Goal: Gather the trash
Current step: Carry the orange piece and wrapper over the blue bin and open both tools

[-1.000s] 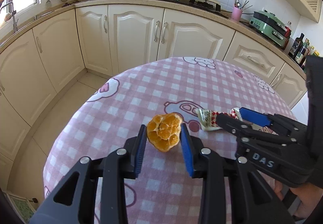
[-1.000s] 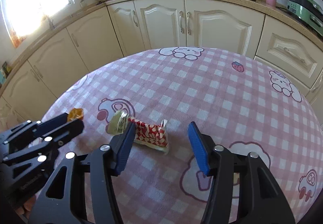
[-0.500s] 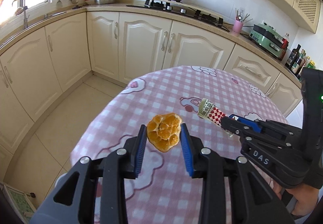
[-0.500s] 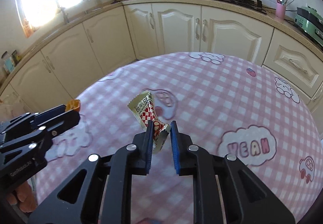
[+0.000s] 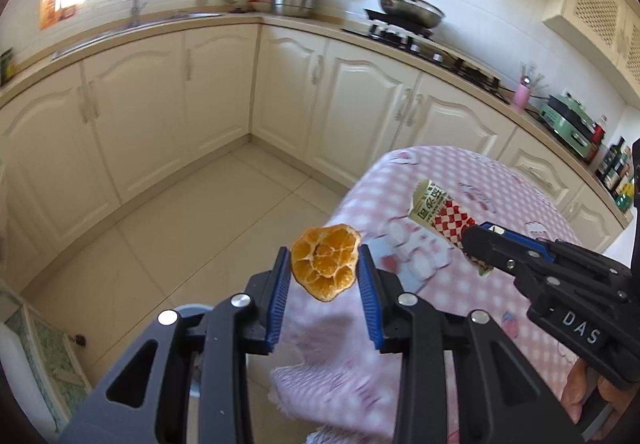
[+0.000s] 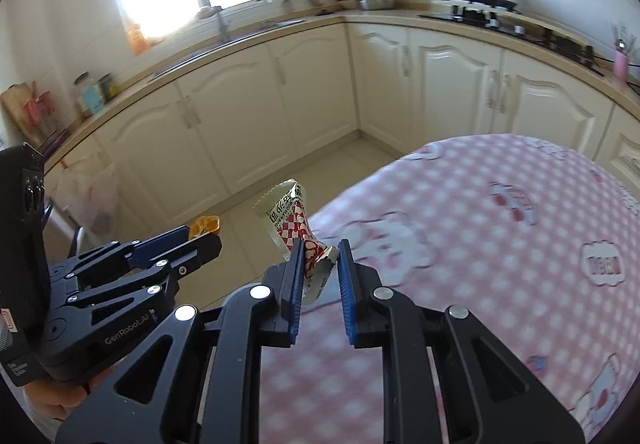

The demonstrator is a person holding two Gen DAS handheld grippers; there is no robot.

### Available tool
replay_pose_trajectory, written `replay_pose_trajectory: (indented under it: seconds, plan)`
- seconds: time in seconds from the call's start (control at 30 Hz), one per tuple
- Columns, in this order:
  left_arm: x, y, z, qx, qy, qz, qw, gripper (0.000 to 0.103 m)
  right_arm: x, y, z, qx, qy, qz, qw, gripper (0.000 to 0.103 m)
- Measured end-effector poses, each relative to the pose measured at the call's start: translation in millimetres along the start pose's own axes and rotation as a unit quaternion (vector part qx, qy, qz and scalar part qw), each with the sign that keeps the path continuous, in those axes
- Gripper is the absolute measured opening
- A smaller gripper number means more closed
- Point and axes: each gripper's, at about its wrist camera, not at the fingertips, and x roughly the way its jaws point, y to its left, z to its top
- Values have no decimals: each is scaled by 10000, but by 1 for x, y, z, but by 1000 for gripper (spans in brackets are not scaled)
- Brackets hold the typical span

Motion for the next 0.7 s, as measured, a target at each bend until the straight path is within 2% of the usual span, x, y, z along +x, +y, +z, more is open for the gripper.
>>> replay_pose_trajectory:
  seconds: [0.23,0.43,0.53,0.6,0.63,0.67,0.7]
  plan:
    - [-23,86,-28,-495,59,434,9978,32,40,80,-13,-277,260,454,9982,15]
    - [-24,137,-40,-782,170,686,9944,32,70,123,-17,-402,388,620,9965,15]
    - [-16,156,-39,-889,216,660,9936,34,83,135,-16,-403,391,629,9964,15]
    - [-5,168,-34,-1015,293,628,9924,40,90,139,-14,-380,372,605,9968,15]
    - [-2,172,-34,-1072,318,679,9914,52,94,139,-14,-363,397,603,9967,15]
    - [1,176,-34,-1122,351,750,9902,59,97,139,-14,-334,415,610,9967,15]
    - [3,179,-34,-1129,352,780,9899,60,100,139,-14,-311,427,603,9968,15]
